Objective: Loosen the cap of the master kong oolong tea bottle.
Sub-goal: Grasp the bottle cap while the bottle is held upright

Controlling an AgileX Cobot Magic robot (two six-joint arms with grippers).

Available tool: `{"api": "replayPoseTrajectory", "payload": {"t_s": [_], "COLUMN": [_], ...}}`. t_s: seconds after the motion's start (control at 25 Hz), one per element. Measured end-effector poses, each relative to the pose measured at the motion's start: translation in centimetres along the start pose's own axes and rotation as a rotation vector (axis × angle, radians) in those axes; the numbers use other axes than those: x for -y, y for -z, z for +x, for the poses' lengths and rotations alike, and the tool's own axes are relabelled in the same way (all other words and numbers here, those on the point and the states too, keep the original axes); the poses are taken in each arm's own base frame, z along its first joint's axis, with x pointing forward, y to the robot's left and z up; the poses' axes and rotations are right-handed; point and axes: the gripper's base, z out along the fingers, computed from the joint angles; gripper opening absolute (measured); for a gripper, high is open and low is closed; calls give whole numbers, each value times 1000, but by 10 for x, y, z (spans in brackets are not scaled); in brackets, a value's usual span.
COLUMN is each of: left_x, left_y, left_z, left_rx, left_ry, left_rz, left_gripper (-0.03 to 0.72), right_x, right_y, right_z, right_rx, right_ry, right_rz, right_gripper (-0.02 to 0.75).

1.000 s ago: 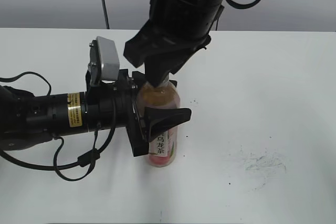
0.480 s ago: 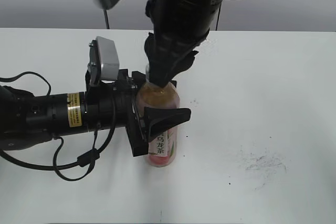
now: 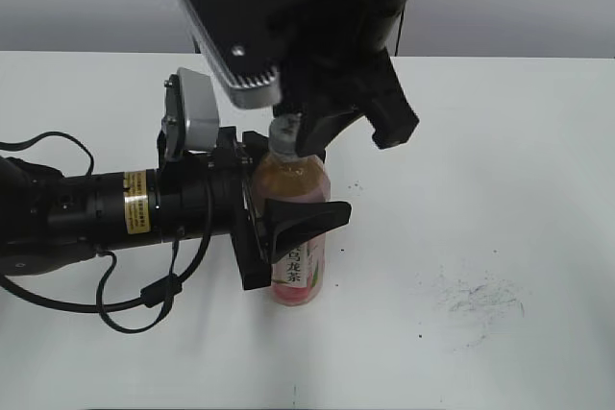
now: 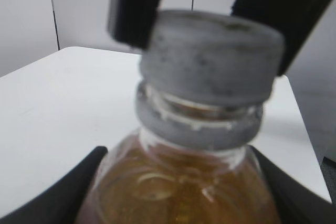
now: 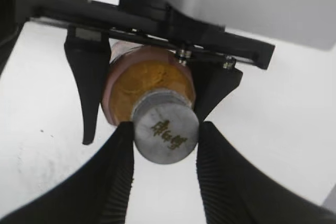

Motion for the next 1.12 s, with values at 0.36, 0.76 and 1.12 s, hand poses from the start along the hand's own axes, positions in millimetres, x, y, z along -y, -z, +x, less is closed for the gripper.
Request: {"api": "replayPoseTrajectory", "payload": {"t_s": [0.36, 0.76, 1.12], "left_x": [1, 1, 1], "left_y": [0, 0, 0], "left_z": [0, 0, 0], "left_rx": [-1, -1, -1], "left_ry": [-8, -8, -8], "left_rz": [7, 7, 7], "left_gripper": [445, 445, 445], "right_x": [1, 2, 3], "right_y": [0, 2, 2], "right_z": [-1, -2, -2], "right_rx": [8, 5, 2], "right_ry": [642, 950, 1139], "right_rz": [18, 32, 48], "right_gripper": [278, 278, 278]}}
